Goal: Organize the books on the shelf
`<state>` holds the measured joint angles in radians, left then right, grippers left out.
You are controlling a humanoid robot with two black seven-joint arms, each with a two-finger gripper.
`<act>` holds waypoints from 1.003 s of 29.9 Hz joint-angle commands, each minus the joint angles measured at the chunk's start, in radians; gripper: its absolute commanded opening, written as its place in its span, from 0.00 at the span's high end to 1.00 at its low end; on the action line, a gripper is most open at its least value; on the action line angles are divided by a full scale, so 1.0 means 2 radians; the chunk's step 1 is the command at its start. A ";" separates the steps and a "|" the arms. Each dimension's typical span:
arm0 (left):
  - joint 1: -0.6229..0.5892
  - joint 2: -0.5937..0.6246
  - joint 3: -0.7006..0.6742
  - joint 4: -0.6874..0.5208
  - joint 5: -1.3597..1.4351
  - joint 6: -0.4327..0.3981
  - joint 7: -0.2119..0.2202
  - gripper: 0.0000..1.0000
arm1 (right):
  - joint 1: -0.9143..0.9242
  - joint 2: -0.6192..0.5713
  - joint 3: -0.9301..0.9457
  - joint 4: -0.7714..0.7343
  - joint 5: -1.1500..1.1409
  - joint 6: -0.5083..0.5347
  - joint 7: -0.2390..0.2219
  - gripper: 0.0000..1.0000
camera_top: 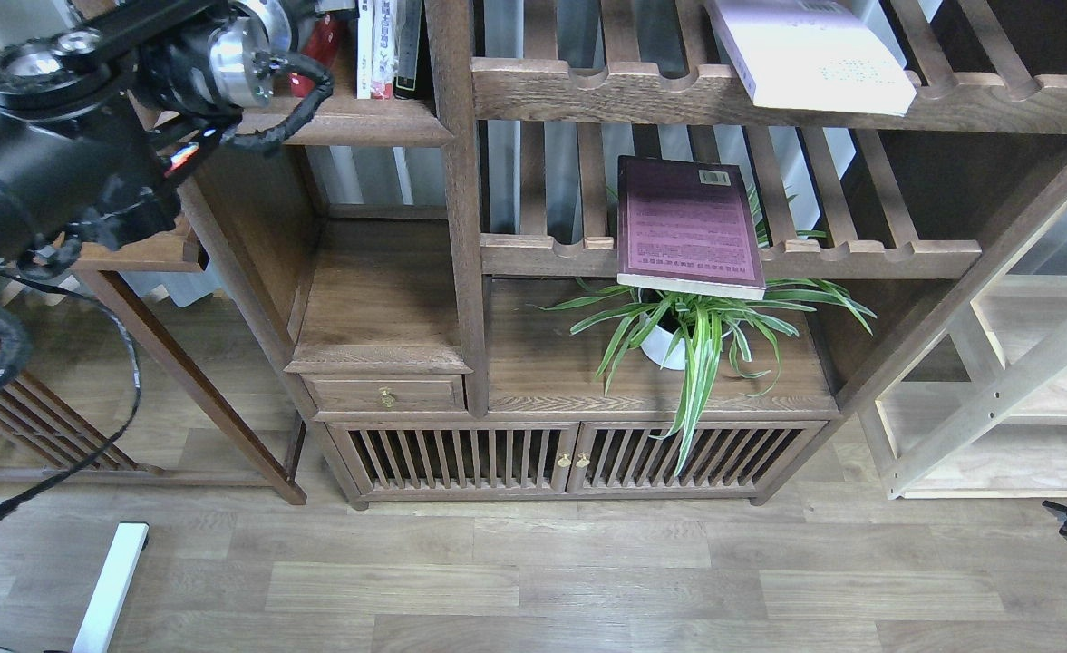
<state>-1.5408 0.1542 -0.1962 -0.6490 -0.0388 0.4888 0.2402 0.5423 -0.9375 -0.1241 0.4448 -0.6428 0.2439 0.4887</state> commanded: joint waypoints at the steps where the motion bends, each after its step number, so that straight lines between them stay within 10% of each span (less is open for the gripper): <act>1: -0.005 -0.013 0.000 0.015 -0.004 0.000 0.000 1.00 | 0.000 -0.001 0.000 0.000 0.000 0.000 0.000 0.00; 19: -0.010 -0.033 0.000 0.028 -0.005 0.000 0.007 0.97 | 0.000 -0.001 0.000 -0.005 -0.001 0.001 0.000 0.00; 25: -0.010 -0.033 0.000 0.025 -0.006 0.000 0.007 0.70 | 0.000 -0.001 0.000 -0.005 -0.001 0.001 0.000 0.00; 28: -0.010 -0.033 0.000 0.024 -0.006 0.000 0.008 0.31 | 0.000 -0.001 0.000 -0.005 -0.002 0.001 0.000 0.00; 30: -0.010 -0.033 0.000 0.024 -0.006 0.000 0.008 0.30 | 0.000 -0.001 0.000 -0.005 -0.002 0.001 0.000 0.00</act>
<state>-1.5611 0.0872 -0.1963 -0.5999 -0.0513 0.4889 0.2568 0.5415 -0.9389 -0.1242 0.4356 -0.6455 0.2455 0.4887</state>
